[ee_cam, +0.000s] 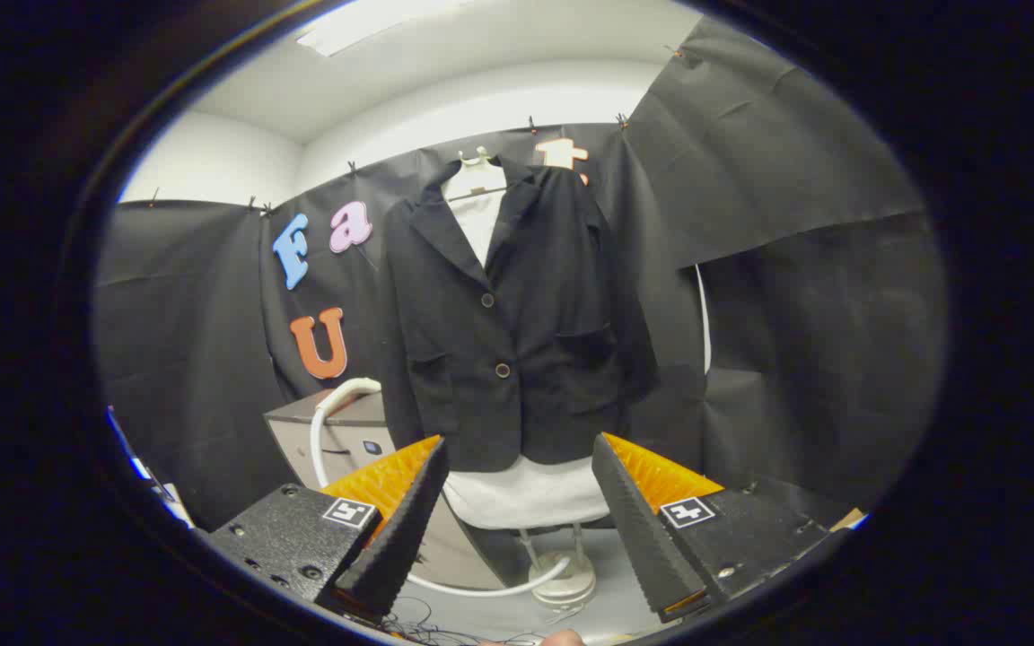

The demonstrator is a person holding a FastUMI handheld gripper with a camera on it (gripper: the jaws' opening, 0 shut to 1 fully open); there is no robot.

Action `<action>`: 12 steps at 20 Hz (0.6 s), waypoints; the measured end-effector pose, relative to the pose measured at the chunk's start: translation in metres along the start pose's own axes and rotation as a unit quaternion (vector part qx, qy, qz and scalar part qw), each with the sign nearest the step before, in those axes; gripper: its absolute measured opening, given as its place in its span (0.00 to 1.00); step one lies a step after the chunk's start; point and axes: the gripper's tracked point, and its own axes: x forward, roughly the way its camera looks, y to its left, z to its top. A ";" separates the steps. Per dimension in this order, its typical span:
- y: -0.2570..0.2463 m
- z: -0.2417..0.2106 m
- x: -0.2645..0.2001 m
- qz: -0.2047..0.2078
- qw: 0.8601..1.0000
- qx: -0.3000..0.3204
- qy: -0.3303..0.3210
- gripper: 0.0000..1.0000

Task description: Iron the clothes twice with a garment steamer, once on the left side and once on the right side.

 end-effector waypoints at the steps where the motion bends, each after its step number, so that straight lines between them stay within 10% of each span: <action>1: -0.004 0.004 0.001 -0.011 1.000 -0.003 -0.005 1.00; 12: 0.024 0.019 -0.004 -0.041 0.997 -0.042 -0.058 1.00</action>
